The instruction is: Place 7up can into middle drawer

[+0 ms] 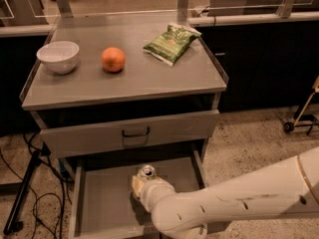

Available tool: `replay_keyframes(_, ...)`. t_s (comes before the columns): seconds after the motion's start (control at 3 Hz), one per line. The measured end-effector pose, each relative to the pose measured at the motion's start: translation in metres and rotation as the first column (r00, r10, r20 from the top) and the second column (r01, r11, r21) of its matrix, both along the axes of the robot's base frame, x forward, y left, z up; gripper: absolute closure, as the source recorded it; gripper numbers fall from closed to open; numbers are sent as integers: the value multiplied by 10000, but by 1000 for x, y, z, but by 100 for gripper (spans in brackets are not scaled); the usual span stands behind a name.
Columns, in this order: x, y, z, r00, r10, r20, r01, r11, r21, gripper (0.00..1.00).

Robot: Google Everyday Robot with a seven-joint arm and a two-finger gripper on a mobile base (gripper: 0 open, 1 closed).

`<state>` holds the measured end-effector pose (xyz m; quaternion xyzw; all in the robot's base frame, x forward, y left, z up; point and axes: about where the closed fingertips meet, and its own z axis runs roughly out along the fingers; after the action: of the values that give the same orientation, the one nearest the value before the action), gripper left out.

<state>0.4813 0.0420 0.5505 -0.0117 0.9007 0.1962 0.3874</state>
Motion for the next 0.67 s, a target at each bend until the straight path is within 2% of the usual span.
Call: replay_keyframes(0.67,0,0,-4,9996,-292,-15,292,9995,98,100)
